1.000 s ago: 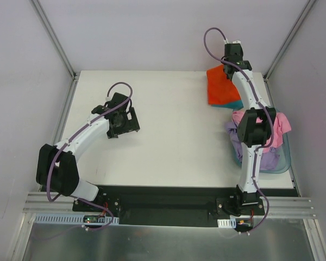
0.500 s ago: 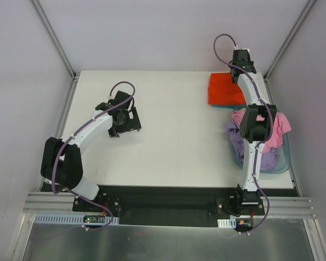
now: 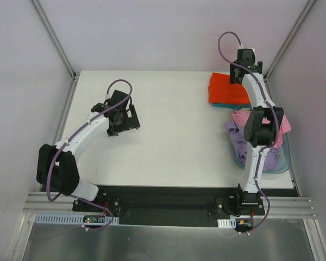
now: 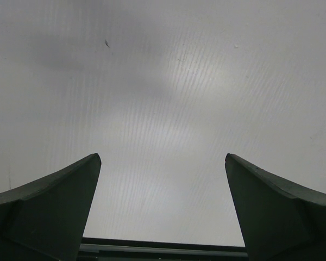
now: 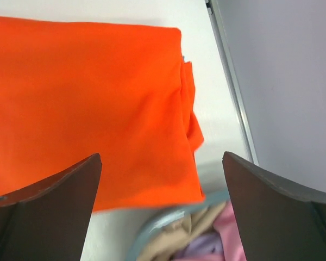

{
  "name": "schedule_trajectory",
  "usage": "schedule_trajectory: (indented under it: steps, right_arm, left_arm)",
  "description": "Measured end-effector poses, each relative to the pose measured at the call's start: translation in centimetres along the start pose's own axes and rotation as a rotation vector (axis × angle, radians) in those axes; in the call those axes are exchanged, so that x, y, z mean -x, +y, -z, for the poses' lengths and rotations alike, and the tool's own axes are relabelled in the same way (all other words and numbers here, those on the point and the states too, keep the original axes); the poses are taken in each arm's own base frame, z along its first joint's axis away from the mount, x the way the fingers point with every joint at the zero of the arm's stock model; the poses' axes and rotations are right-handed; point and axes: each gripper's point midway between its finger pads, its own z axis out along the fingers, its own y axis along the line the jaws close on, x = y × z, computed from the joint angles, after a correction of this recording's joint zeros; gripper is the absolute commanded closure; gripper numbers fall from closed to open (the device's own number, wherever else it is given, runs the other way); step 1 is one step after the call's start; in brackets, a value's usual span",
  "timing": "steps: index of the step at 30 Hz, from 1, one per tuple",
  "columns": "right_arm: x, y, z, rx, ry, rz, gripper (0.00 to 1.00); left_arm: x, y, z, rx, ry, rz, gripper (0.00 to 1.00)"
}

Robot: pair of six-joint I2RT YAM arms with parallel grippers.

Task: Fold and stack the t-shirts
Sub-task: Put the neatly folded tshirt into the corner of the board with the right arm

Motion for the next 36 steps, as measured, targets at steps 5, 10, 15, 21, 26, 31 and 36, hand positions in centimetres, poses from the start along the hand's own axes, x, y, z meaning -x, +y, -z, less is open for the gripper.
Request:
schedule_trajectory:
  steps: [5, 10, 15, 21, 26, 31, 36]
  right_arm:
    - [0.5, -1.3, 6.6, 0.106, -0.041, -0.081, 0.03]
    - [-0.9, -2.4, 14.4, 0.242, -0.112, -0.176, 0.03]
    - [-6.9, -2.0, 19.3, 0.330, -0.130, -0.236, 0.03]
    - [-15.2, 1.7, 21.5, 0.453, -0.044, -0.198, 0.03]
    - [-20.2, 4.8, 23.8, 0.555, -0.017, -0.105, 0.03]
    - [-22.5, 6.4, 26.5, 0.661, -0.072, -0.048, 0.03]
    - [-22.9, 6.3, 27.7, 0.704, -0.125, -0.103, 0.03]
  left_arm:
    - [0.5, 0.6, 2.6, -0.027, -0.081, 0.014, 0.01]
    - [1.0, 1.2, 5.0, -0.054, -0.162, 0.028, 0.01]
    - [0.8, 2.0, 7.1, -0.091, -0.239, 0.054, 0.01]
    - [-1.0, 3.3, 7.3, -0.126, -0.273, 0.068, 0.01]
    - [-3.3, 3.8, 5.5, -0.138, -0.219, 0.064, 0.01]
    - [-4.4, 3.3, 4.4, -0.175, -0.183, 0.065, 0.01]
    - [-3.9, 2.5, 4.5, -0.211, -0.200, 0.080, 0.01]
